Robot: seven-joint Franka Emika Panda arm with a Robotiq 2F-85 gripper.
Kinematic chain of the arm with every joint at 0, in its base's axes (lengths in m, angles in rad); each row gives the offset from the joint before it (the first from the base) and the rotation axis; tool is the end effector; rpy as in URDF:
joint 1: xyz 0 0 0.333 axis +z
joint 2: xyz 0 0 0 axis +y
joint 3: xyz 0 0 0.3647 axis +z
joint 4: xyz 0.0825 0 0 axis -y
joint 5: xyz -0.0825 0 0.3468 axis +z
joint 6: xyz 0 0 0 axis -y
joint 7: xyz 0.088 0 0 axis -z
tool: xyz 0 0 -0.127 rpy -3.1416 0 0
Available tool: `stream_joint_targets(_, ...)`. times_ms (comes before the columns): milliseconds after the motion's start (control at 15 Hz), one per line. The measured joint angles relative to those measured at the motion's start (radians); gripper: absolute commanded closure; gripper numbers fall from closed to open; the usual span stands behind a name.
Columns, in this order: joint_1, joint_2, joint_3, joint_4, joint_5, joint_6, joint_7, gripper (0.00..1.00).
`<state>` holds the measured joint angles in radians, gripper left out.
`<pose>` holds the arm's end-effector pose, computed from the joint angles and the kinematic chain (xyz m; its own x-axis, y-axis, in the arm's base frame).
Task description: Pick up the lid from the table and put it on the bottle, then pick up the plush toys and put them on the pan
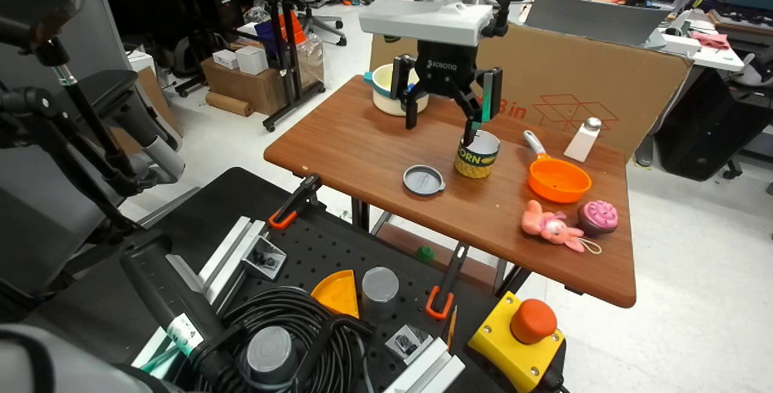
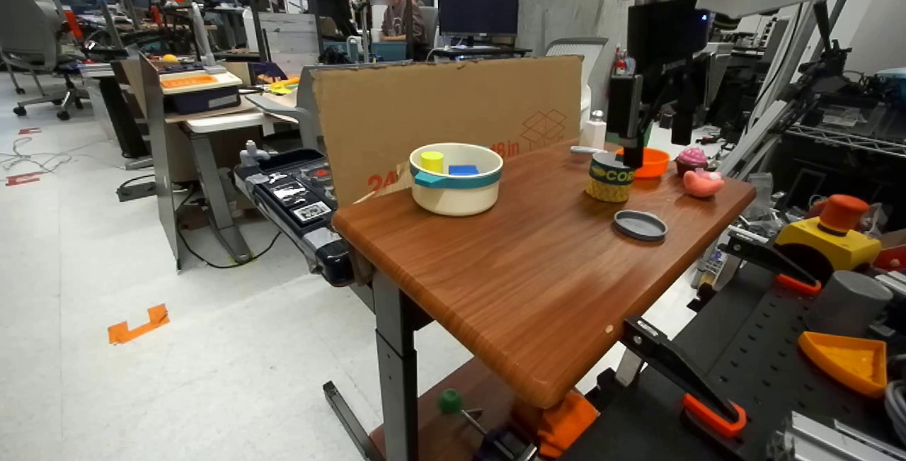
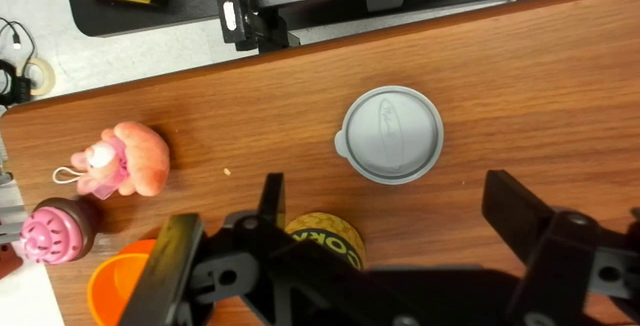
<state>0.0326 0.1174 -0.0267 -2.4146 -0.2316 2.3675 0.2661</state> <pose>0.4575 -0.0032 0.3092 0.9867 -0.0920 -0.1336 -0.0678 -0.9821 0.1758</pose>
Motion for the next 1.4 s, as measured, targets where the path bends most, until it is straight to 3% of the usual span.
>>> stream_joint_targets(1400, 0.046, 0.155, -0.028, 0.06, -0.26, 0.006, 0.223, 0.0)
